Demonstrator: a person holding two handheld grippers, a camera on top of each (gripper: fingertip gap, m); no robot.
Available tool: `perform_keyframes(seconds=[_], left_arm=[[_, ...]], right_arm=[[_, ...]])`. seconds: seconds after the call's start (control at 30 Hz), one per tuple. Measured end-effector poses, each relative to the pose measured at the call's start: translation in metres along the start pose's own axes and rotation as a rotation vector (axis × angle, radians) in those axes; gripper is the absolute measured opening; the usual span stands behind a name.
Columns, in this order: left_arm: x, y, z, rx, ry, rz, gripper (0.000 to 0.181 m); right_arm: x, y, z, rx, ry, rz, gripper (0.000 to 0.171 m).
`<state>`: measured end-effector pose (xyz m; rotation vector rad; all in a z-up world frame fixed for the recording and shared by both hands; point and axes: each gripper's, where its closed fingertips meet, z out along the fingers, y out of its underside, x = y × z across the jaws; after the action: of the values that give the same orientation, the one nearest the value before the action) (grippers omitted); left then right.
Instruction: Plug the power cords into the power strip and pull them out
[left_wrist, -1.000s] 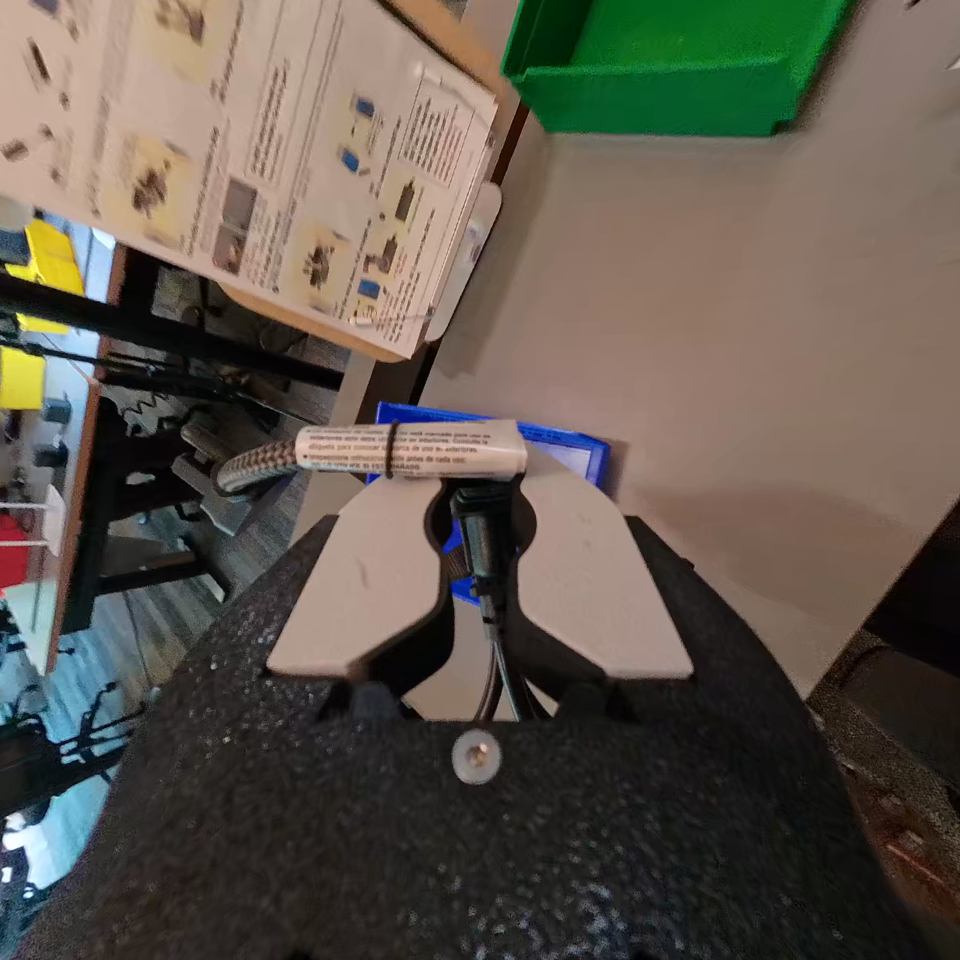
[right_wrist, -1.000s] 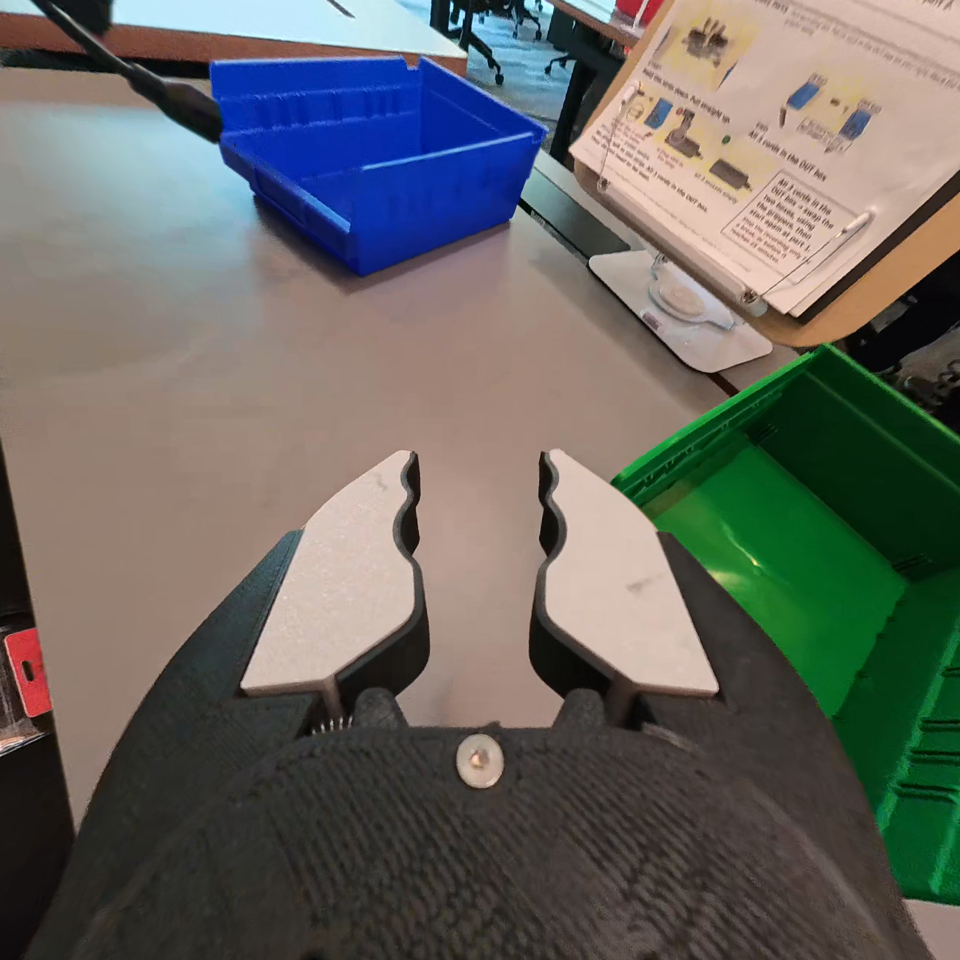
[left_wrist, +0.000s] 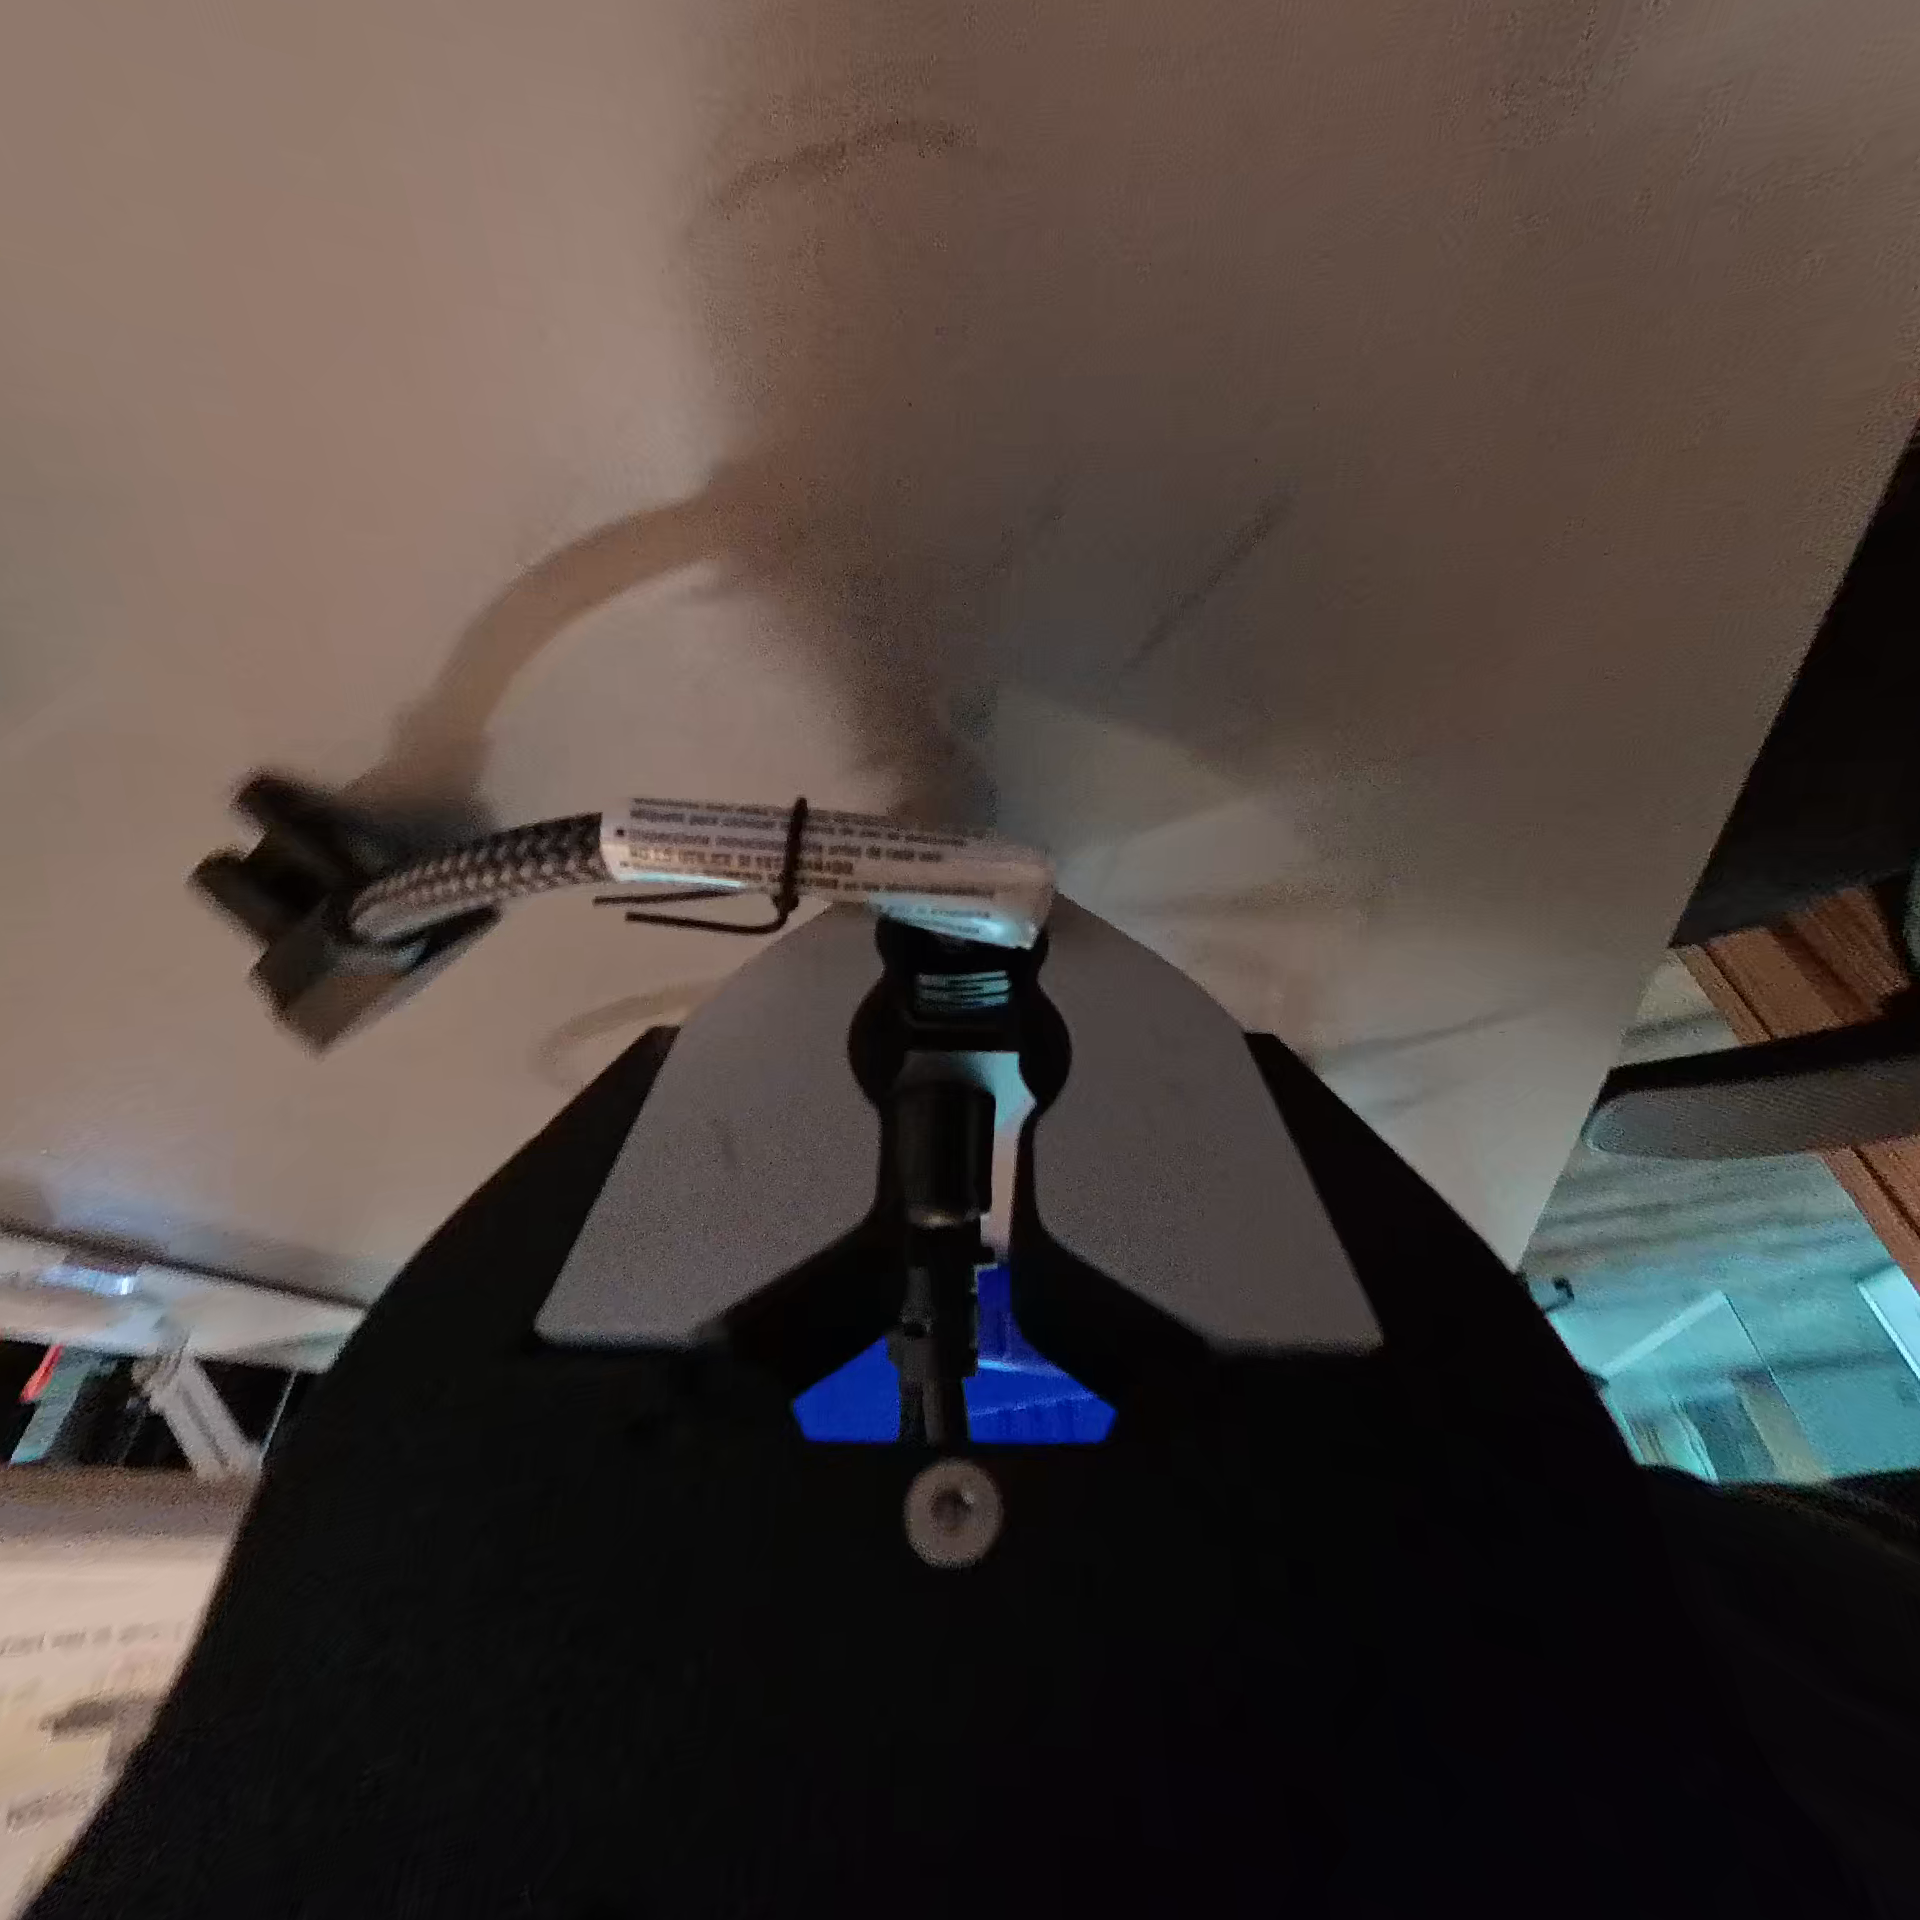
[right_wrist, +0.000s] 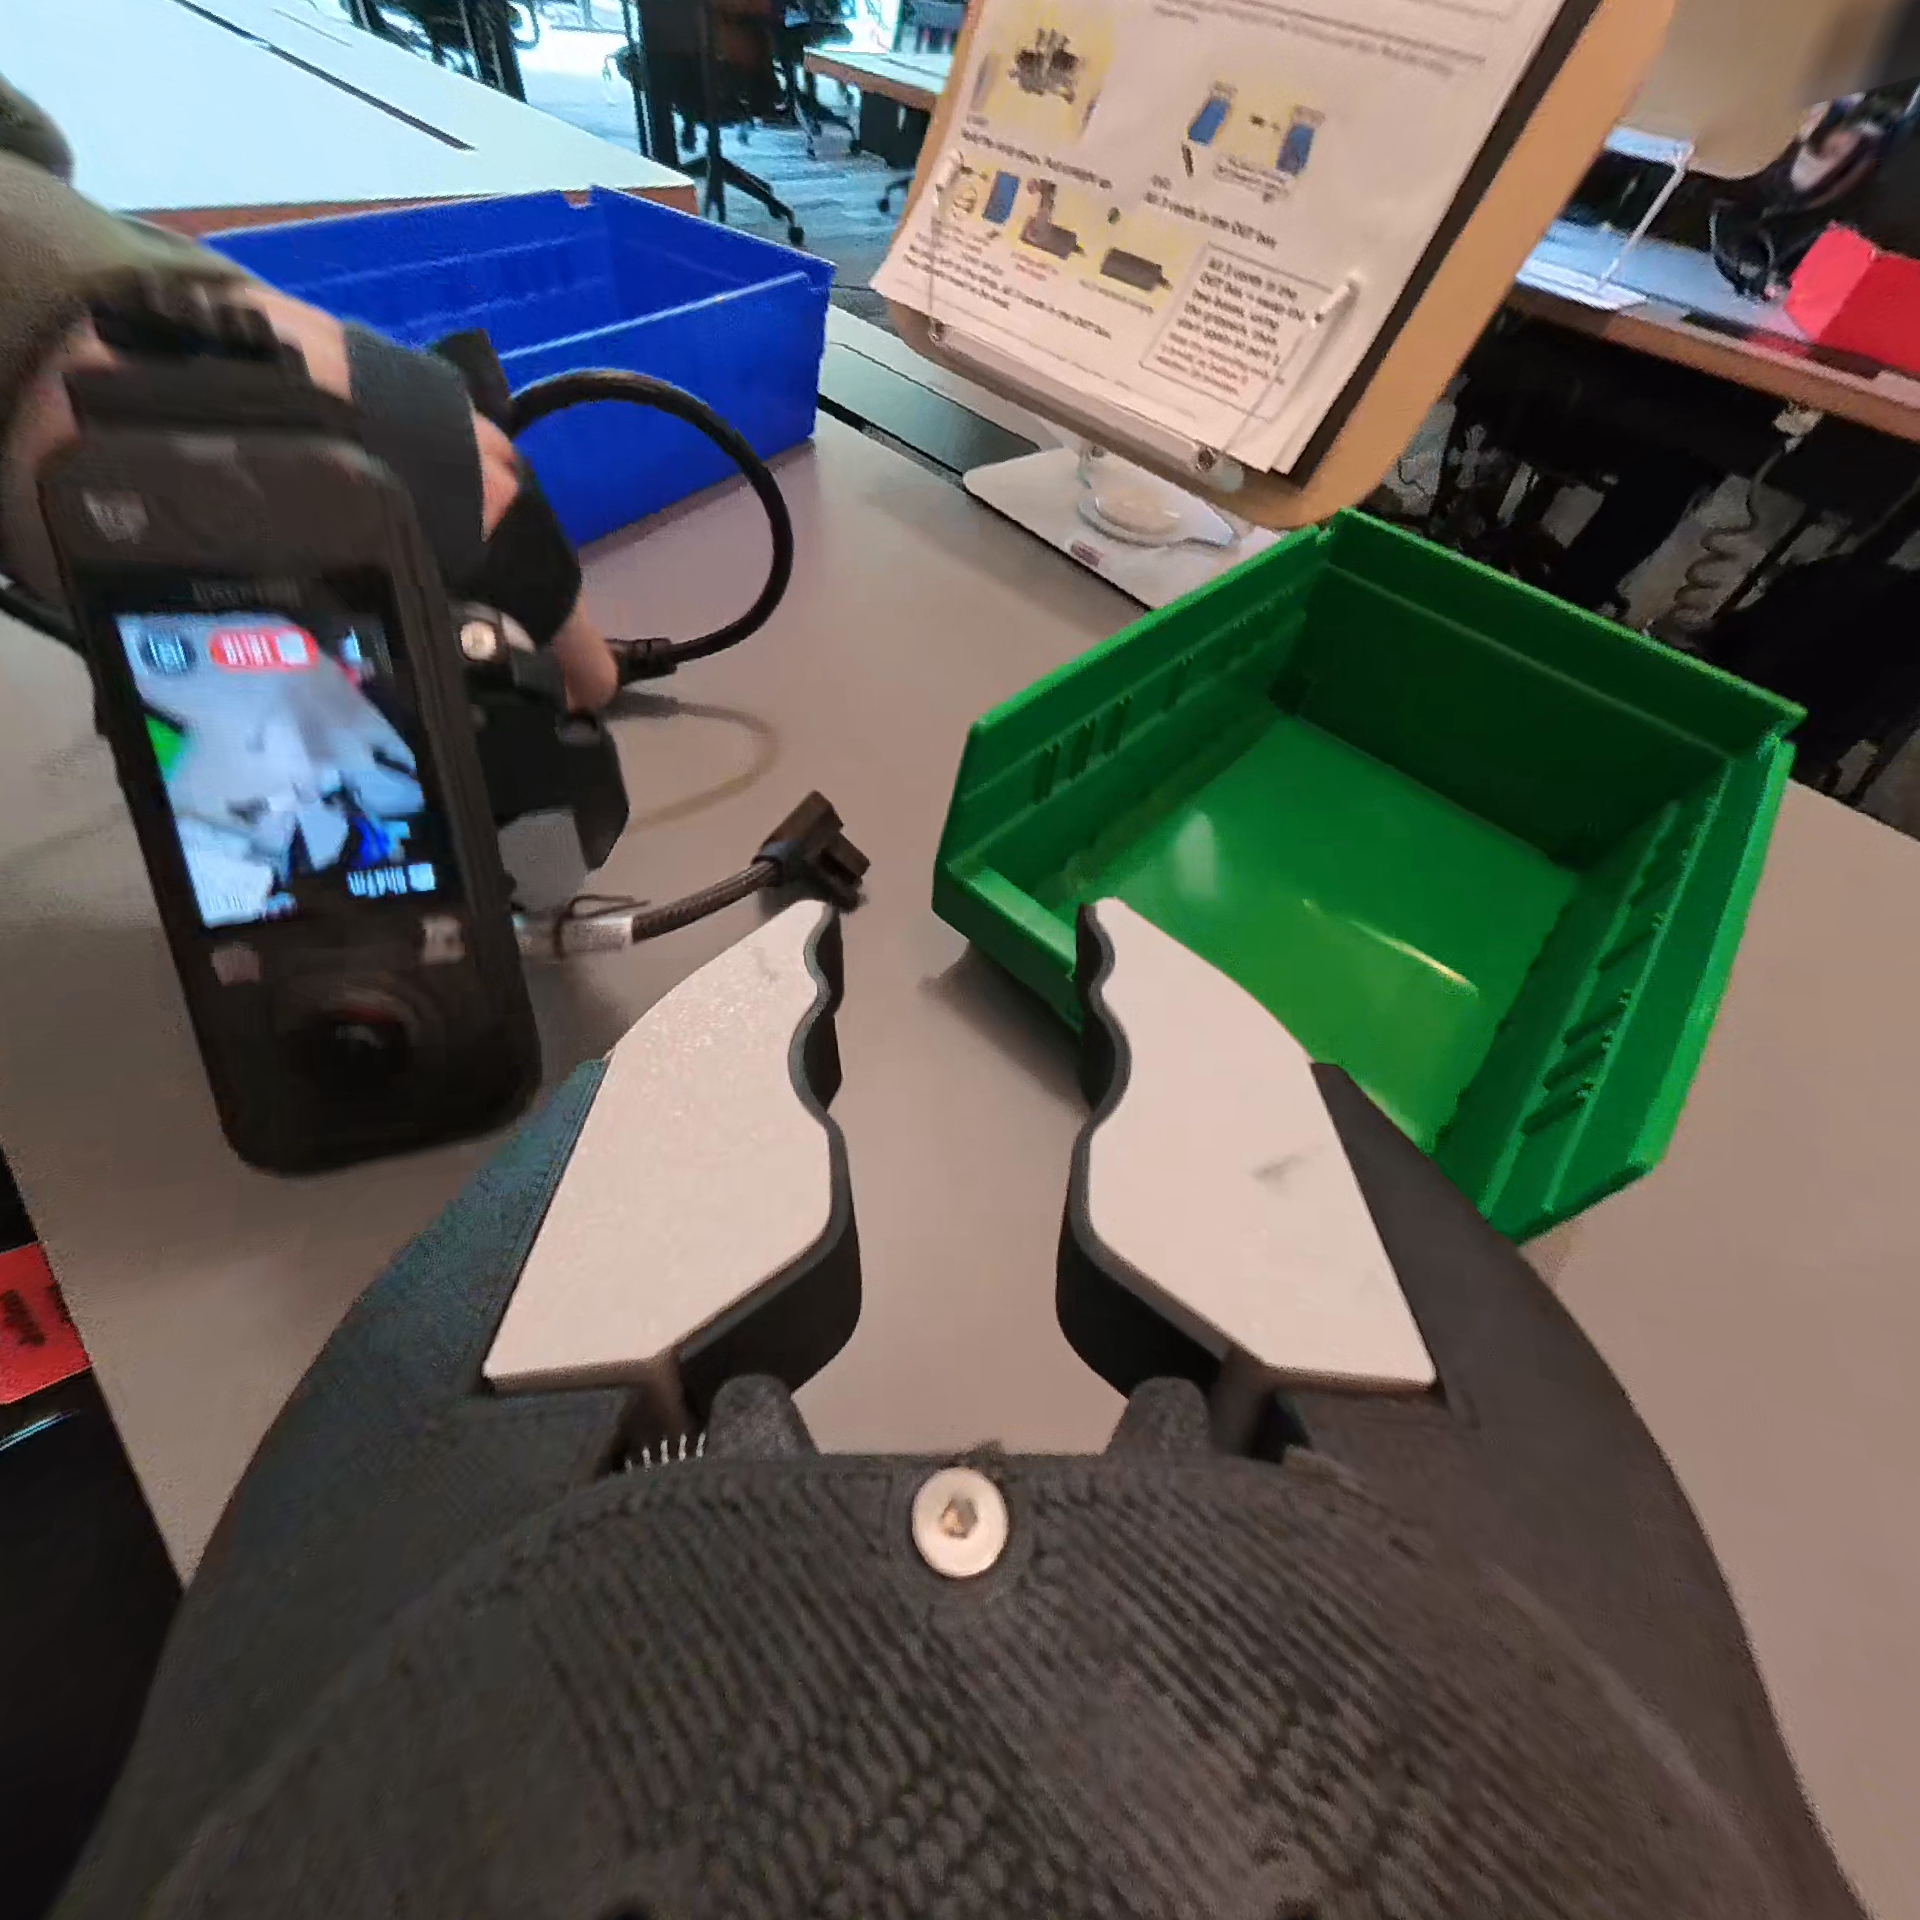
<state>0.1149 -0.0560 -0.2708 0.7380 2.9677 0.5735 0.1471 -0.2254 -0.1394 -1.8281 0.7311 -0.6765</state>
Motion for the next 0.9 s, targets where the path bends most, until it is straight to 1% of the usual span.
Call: perform_keyframes(seconds=[0.1,0.2,0.23,0.3,0.33,0.4,0.43,0.5,0.57,0.6,0.63,0.67,0.73,0.83,0.9], left_arm=[[-0.003,-0.012,0.018,-0.020,0.019,0.021,0.017],[-0.004,-0.012,0.018,-0.028,0.033,0.036,0.018],[-0.005,-0.013,0.015,-0.014,0.029,0.007,0.028],[-0.010,-0.013,-0.001,0.025,-0.033,-0.061,0.044],[-0.010,-0.014,-0.014,0.070,-0.061,-0.071,0.048],[-0.001,-0.017,-0.047,0.192,-0.093,-0.066,0.050],[0.002,-0.019,-0.069,0.282,-0.123,-0.073,0.050],[0.008,-0.018,-0.120,0.510,-0.172,-0.125,0.050],[0.008,0.000,-0.171,0.735,-0.235,-0.228,0.048],[0.007,0.017,-0.189,0.808,-0.279,-0.276,0.047],[0.004,0.039,-0.199,0.846,-0.337,-0.322,0.047],[0.001,0.064,-0.201,0.858,-0.395,-0.363,0.047],[0.000,0.111,-0.188,0.844,-0.453,-0.443,0.049],[0.008,0.169,-0.142,0.836,-0.433,-0.595,0.049],[0.019,0.189,-0.100,0.853,-0.376,-0.664,0.048]], right_arm=[[0.004,0.007,0.002,-0.009,-0.002,0.027,0.043],[0.005,0.014,0.007,-0.037,-0.007,0.035,0.042],[0.005,0.017,0.010,-0.050,-0.009,0.037,0.042],[0.002,0.019,0.014,-0.075,-0.018,0.029,0.042],[-0.001,0.019,0.016,-0.082,-0.024,0.019,0.042],[-0.008,0.017,0.021,-0.092,-0.049,0.002,0.041],[-0.013,0.016,0.024,-0.097,-0.068,-0.003,0.041],[-0.030,0.011,0.033,-0.107,-0.127,-0.017,0.040],[-0.055,0.007,0.046,-0.137,-0.208,-0.037,0.038],[-0.070,0.008,0.054,-0.168,-0.252,-0.047,0.038],[-0.085,0.010,0.063,-0.210,-0.292,-0.058,0.039],[-0.099,0.014,0.072,-0.256,-0.321,-0.078,0.040],[-0.122,0.023,0.095,-0.334,-0.336,-0.137,0.047],[-0.150,0.037,0.127,-0.399,-0.352,-0.189,0.055],[-0.160,0.049,0.143,-0.442,-0.349,-0.170,0.057]])
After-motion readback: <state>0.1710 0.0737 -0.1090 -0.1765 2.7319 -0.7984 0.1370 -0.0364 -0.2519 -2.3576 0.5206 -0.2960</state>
